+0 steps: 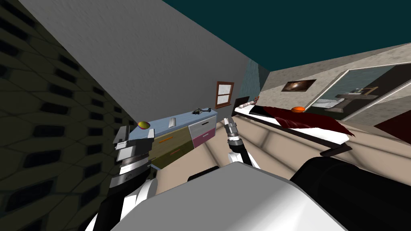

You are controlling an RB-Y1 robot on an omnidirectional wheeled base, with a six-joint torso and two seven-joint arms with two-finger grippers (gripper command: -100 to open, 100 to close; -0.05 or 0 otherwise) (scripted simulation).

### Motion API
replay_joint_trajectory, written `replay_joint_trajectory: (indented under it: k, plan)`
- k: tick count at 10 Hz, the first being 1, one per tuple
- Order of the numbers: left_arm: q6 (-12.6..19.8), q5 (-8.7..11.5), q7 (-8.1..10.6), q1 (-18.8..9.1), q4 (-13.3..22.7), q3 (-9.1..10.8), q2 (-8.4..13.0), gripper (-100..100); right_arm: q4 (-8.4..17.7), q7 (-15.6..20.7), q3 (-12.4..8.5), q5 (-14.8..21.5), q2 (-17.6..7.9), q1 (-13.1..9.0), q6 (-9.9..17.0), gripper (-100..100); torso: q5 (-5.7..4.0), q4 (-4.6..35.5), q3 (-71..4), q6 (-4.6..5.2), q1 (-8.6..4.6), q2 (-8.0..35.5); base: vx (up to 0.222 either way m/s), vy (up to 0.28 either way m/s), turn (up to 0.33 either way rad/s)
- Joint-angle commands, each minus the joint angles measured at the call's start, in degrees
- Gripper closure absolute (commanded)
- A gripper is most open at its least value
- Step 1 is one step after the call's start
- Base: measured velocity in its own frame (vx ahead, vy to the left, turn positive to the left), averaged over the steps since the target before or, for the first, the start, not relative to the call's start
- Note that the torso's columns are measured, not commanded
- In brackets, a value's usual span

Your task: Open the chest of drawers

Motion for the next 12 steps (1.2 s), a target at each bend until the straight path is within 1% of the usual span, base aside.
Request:
replay_joint_trajectory:
  k: [1, 3, 9, 10, 11, 12]
  plan:
    - [0.0, 0.0, 0.0, 0.0, 0.0, 0.0, 0.0, 0, 0.0, 0.0, 0.0, 0.0, 0.0, 0.0, 0.0, 0, 0.0, 2.3, -4.7, 0.0, 0.0, 2.3, 0.0, 0.0, 0.0]
    - [0.0, 0.0, 0.0, 0.0, 0.0, 0.0, 0.0, 0, 0.0, 0.0, 0.0, 0.0, 0.0, 0.0, 0.0, 0, 0.0, 10.1, -20.1, 0.0, 0.0, 10.0, 0.0, 0.0, 0.0]
    - [0.0, 0.0, 0.0, 0.0, 0.0, 0.0, 0.0, 0, 0.0, 0.0, 0.0, 0.0, 0.0, 0.0, 0.0, 0, 0.0, 35.4, -70.7, 0.0, 0.0, 35.4, 0.0, 0.0, 0.0]
    - [-0.2, 0.0, -0.13, -0.3, 1.3, 0.14, 2.2, -100, 0.0, 0.0, 0.0, 0.0, 0.0, 0.0, 0.0, 0, 0.0, 39.6, -79.2, 0.0, 0.0, 39.6, 0.047, -0.033, 0.008]
    - [-0.4, 0.0, -0.22, -0.4, 2.2, 0.24, 3.1, -100, 0.0, 0.0, 0.0, 0.0, 0.0, 0.0, 0.0, 0, -0.02, 41.5, -83.2, 0.0, -0.09, 41.4, 0.07, -0.081, 0.013]
    - [-0.6, 0.1, -0.32, -0.7, 3.3, 0.35, 3.8, -100, 0.0, 0.0, 0.0, 0.0, 0.0, 0.0, 0.0, 0, -0.06, 42.0, -84.4, 0.01, -0.2, 41.9, 0.101, -0.095, 0.014]
